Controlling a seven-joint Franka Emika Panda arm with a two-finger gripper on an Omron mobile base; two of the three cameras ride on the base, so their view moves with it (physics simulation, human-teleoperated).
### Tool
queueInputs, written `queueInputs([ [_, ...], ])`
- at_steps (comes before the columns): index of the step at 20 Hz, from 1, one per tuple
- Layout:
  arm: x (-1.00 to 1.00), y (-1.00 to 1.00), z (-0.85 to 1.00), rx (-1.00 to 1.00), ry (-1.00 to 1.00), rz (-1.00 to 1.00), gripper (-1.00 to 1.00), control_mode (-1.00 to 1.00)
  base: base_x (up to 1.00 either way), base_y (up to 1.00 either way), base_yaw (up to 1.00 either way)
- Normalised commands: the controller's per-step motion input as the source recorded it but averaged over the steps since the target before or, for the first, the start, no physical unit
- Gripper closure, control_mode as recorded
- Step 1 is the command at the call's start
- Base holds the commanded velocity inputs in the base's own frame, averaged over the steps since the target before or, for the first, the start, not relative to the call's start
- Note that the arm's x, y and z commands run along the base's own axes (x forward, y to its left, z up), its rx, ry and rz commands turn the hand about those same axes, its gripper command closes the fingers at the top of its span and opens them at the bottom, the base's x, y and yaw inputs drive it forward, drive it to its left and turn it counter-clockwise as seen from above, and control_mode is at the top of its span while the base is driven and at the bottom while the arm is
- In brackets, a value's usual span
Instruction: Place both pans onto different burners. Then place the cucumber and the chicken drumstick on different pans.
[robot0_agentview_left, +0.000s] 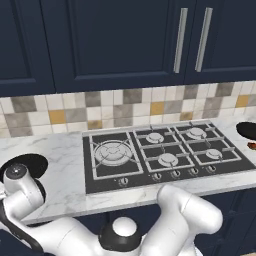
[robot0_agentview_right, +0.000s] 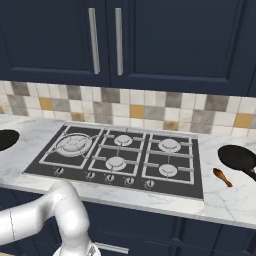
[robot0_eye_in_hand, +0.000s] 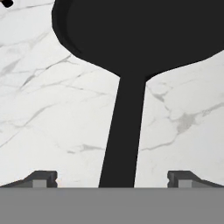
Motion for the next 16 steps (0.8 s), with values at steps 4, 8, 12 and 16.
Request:
queueInputs([
  [4, 0.39, 0.08, -0.36, 0.00, 0.02, 0.00, 1.00, -1.00, 0.00, 0.00, 0.00],
  [8, 0.13, 0.04, -0.37, 0.00, 0.00, 0.00, 1.00, -1.00, 0.00, 0.00, 0.00],
  [12, 0.01, 0.00, -0.38, 0.00, 0.00, 0.00, 1.00, -1.00, 0.00, 0.00, 0.00],
  [16, 0.00, 0.00, -0.07, 0.00, 0.00, 0.00, 1.00, -1.00, 0.00, 0.00, 0.00],
])
